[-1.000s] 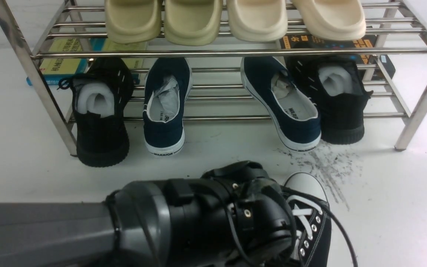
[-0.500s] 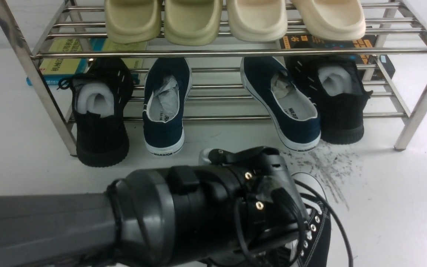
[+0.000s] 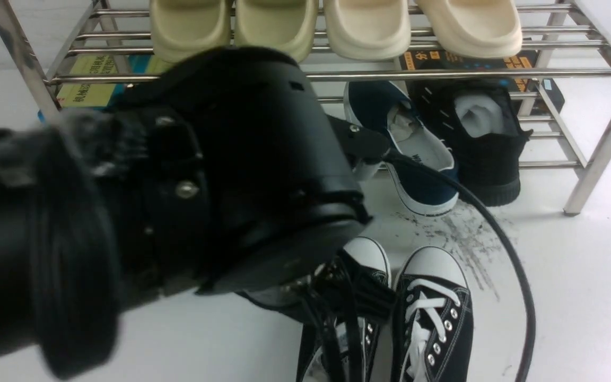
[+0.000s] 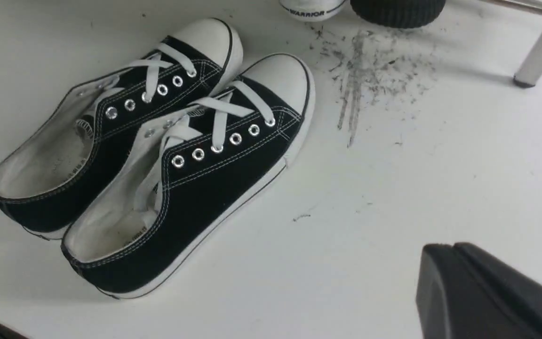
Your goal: Take the shoes off the shelf with your hand on the white table.
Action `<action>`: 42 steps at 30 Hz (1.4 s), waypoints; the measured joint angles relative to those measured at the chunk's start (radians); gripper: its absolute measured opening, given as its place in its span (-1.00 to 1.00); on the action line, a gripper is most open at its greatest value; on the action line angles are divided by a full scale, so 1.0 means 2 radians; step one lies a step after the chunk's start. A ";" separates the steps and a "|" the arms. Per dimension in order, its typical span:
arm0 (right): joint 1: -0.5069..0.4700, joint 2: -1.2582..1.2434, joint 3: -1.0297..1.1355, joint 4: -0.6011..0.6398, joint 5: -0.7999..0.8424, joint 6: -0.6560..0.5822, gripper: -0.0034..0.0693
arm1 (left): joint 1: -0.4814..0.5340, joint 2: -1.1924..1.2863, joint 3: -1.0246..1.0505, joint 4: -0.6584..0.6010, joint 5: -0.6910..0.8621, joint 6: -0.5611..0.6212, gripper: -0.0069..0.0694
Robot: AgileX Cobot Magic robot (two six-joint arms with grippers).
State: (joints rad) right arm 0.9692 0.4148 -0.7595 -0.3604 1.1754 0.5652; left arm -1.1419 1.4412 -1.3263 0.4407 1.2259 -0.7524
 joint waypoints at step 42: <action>0.000 0.002 0.247 -0.294 -0.525 0.064 -0.92 | 0.000 -0.072 0.007 0.022 0.004 -0.052 -0.82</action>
State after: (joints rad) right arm 0.9692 0.4181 -0.2664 -0.9491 0.1248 0.6939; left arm -1.1419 1.2978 -1.3126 0.4845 1.2344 -0.8567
